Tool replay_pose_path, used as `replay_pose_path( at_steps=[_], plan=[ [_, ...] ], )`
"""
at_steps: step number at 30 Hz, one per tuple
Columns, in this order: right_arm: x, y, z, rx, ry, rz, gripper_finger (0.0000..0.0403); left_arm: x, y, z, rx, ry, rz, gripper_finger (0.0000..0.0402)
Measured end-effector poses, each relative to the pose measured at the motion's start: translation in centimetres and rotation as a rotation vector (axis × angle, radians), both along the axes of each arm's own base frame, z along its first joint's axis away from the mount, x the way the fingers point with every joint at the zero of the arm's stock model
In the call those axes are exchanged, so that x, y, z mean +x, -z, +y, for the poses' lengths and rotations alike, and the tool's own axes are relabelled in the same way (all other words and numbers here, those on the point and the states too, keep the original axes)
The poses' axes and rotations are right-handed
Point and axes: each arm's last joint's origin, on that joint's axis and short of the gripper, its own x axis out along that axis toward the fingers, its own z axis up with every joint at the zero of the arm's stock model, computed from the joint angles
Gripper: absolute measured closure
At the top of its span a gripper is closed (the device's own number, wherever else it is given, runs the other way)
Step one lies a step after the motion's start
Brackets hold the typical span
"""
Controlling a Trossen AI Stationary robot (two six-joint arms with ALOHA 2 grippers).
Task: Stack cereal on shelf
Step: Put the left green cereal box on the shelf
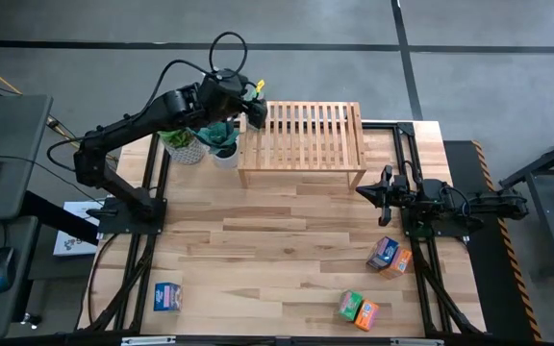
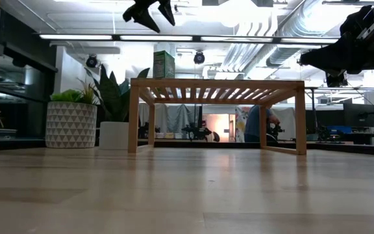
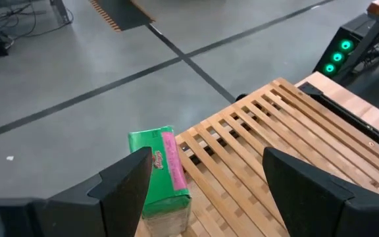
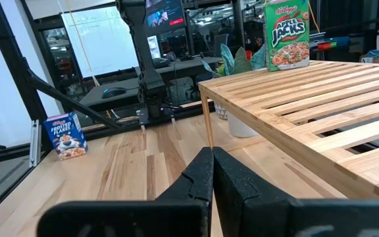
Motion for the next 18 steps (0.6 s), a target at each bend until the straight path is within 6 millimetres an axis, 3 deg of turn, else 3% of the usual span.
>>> replay_pose_path(
  at_steps=[18],
  plan=[
    [0.0, 0.0, 0.0, 0.0, 0.0, 0.0, 0.0402, 0.07, -0.02, -0.13, 0.027, 0.026, 0.03, 0.0121]
  ],
)
